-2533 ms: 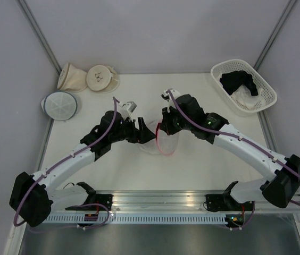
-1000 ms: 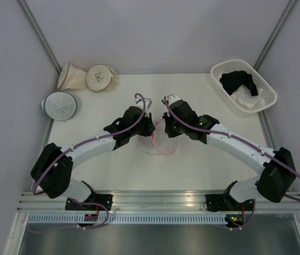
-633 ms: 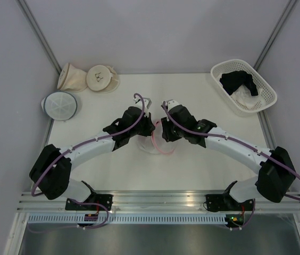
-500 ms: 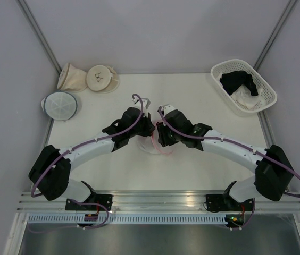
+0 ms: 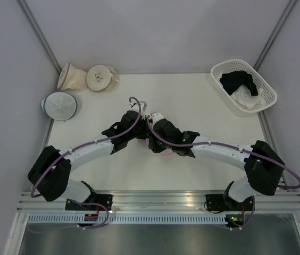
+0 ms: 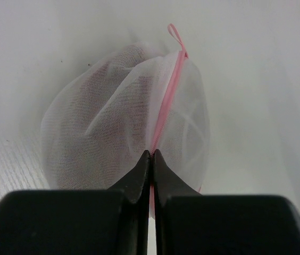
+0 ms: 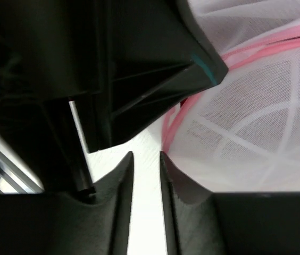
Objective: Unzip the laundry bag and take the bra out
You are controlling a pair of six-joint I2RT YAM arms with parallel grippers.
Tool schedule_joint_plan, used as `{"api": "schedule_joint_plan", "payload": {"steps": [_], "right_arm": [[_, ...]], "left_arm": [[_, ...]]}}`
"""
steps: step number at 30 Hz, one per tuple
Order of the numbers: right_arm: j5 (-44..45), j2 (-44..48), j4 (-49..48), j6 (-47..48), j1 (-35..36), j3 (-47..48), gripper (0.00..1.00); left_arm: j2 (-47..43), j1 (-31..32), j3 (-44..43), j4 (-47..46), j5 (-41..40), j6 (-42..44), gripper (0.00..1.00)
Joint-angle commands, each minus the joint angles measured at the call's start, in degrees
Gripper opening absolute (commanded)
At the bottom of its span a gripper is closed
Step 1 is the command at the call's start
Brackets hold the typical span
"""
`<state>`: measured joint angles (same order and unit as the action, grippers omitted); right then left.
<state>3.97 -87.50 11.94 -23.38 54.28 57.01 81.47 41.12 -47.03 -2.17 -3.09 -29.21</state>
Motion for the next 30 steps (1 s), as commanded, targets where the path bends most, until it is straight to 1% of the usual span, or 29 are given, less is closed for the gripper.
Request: {"api": "schedule_joint_plan", "payload": {"steps": [1, 3, 4, 12, 13, 14, 15, 17, 21, 28, 29, 30], "right_arm": [[6.13, -0.74, -0.97, -1.06, -0.23, 0.82, 0.21], [7.45, -0.39, -0.35, -0.88, -0.14, 1.17, 0.09], [7.89, -0.21, -0.08, -0.88, -0.14, 1.17, 0.0], [10.54, 1.81, 2.47, -0.09, -0.05, 1.34, 0.0], [10.45, 1.81, 2.73, 0.0, -0.05, 1.35, 0.03], [10.01, 1.98, 2.73, 0.0, -0.05, 1.52, 0.08], [9.31, 2.07, 2.56, 0.08, 0.03, 1.52, 0.19], [9.83, 1.99, 2.73, 0.08, -0.05, 1.52, 0.22], [12.91, 0.76, 4.75, 0.17, -0.05, 2.31, 0.19], [14.66, -0.82, 5.46, 0.08, -0.05, 3.19, 0.2], [15.45, -1.09, 5.54, 0.17, -0.05, 3.45, 0.19], [15.98, -1.0, 5.89, 0.17, -0.05, 3.45, 0.12]], "left_arm": [[-2.81, 0.45, 0.18, -1.87, -0.07, -1.46, 0.02], [-2.9, 0.45, 0.35, -1.78, -0.16, -1.46, 0.02], [-2.9, 0.36, 0.36, -1.78, -0.25, -1.38, 0.02], [-3.77, 0.36, 0.53, -0.64, -1.48, -0.85, 0.02], [-3.78, 0.36, 0.44, -0.55, -1.3, -0.76, 0.02], [-3.52, 0.36, 0.36, -0.55, -1.3, -0.67, 0.02], [-3.34, 0.36, 0.18, -0.46, -1.3, -0.67, 0.02], [-3.16, 0.36, 0.09, -0.46, -0.95, -0.76, 0.02], [-3.51, 0.36, 0.53, -0.37, -0.77, -0.67, 0.02], [-4.65, 0.36, 1.15, -0.37, -0.25, -0.76, 0.02], [-5.09, 0.36, 1.32, -0.37, -0.33, -0.76, 0.02], [-5.44, 0.36, 1.5, -0.29, -0.42, -0.67, 0.02]]}}
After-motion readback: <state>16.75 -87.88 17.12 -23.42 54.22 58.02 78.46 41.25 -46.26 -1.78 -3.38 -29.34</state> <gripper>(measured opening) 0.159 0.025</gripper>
